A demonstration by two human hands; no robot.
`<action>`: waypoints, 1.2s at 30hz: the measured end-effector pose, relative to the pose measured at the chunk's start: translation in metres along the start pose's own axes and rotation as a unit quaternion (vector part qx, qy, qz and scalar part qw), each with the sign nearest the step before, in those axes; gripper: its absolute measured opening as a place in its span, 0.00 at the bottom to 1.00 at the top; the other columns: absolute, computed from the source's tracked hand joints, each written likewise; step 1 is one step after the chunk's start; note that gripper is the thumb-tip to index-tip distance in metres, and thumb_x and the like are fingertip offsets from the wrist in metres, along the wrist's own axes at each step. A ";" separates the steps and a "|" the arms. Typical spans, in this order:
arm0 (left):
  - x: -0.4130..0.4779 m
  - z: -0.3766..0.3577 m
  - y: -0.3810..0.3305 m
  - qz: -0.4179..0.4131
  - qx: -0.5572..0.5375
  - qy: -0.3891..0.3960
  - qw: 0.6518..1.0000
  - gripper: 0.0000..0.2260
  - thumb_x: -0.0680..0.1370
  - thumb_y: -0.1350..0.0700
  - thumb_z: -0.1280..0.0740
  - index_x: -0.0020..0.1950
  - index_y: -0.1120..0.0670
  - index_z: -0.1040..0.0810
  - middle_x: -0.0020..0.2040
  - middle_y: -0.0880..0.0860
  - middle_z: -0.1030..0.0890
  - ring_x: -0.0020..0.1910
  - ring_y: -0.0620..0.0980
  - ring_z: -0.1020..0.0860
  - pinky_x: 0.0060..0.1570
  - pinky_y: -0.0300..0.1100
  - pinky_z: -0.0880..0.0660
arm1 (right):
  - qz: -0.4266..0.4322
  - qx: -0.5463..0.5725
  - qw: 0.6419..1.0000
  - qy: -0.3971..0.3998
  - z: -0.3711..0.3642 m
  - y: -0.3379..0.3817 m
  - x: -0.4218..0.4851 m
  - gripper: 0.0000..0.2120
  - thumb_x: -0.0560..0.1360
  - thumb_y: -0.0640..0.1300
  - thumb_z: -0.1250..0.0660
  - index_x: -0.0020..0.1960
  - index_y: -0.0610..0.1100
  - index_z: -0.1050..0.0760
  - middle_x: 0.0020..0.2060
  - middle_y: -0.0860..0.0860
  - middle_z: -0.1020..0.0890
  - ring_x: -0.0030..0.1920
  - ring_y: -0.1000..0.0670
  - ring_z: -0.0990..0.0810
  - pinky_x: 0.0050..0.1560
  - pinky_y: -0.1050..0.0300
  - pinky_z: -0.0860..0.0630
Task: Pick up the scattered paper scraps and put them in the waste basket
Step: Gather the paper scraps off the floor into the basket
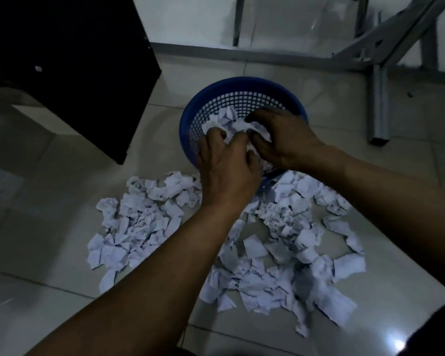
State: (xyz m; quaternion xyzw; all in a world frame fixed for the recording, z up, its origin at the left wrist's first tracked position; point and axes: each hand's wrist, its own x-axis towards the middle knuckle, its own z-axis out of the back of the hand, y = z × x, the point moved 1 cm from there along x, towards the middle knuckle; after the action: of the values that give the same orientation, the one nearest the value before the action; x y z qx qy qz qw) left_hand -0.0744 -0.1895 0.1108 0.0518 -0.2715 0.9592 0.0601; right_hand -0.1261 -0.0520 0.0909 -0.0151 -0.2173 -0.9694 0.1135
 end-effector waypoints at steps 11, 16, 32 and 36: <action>-0.008 -0.049 -0.024 -0.104 0.058 0.100 0.988 0.08 0.76 0.56 0.35 0.51 0.58 0.23 0.50 0.61 0.26 0.53 0.61 0.29 0.49 0.51 0.33 | -0.231 0.120 0.945 -0.198 0.007 -0.120 -0.085 0.10 0.79 0.39 0.41 0.56 0.38 0.24 0.50 0.42 0.19 0.51 0.43 0.22 0.47 0.60 0.31; 0.013 -0.054 -0.025 -0.103 0.073 0.087 0.988 0.08 0.77 0.56 0.37 0.53 0.57 0.24 0.51 0.61 0.27 0.55 0.60 0.30 0.49 0.48 0.36 | -0.442 0.105 0.889 -0.057 -0.030 -0.190 -0.131 0.17 0.77 0.45 0.38 0.65 0.43 0.29 0.54 0.35 0.22 0.55 0.37 0.23 0.55 0.49 0.27; 0.031 -0.066 -0.022 -0.140 0.067 0.054 0.986 0.05 0.76 0.57 0.38 0.45 0.59 0.26 0.43 0.60 0.25 0.48 0.60 0.26 0.43 0.44 0.38 | -0.438 0.103 0.875 0.180 -0.089 -0.207 -0.120 0.25 0.79 0.44 0.43 0.74 0.38 0.43 0.72 0.37 0.39 0.71 0.37 0.38 0.70 0.44 0.39; 0.028 -0.065 -0.022 -0.133 0.062 0.051 0.988 0.05 0.77 0.57 0.37 0.47 0.59 0.26 0.44 0.59 0.25 0.49 0.59 0.27 0.45 0.43 0.39 | -0.318 0.036 0.928 0.193 -0.093 -0.171 -0.108 0.17 0.81 0.47 0.45 0.66 0.40 0.31 0.63 0.38 0.26 0.62 0.38 0.27 0.62 0.46 0.31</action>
State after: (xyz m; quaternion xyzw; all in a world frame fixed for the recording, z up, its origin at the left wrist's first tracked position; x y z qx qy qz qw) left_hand -0.1034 -0.1341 0.0707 0.0416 -0.1990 0.9590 0.1975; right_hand -0.0573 0.0818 -0.0734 0.2460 -0.2197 -0.9303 -0.1608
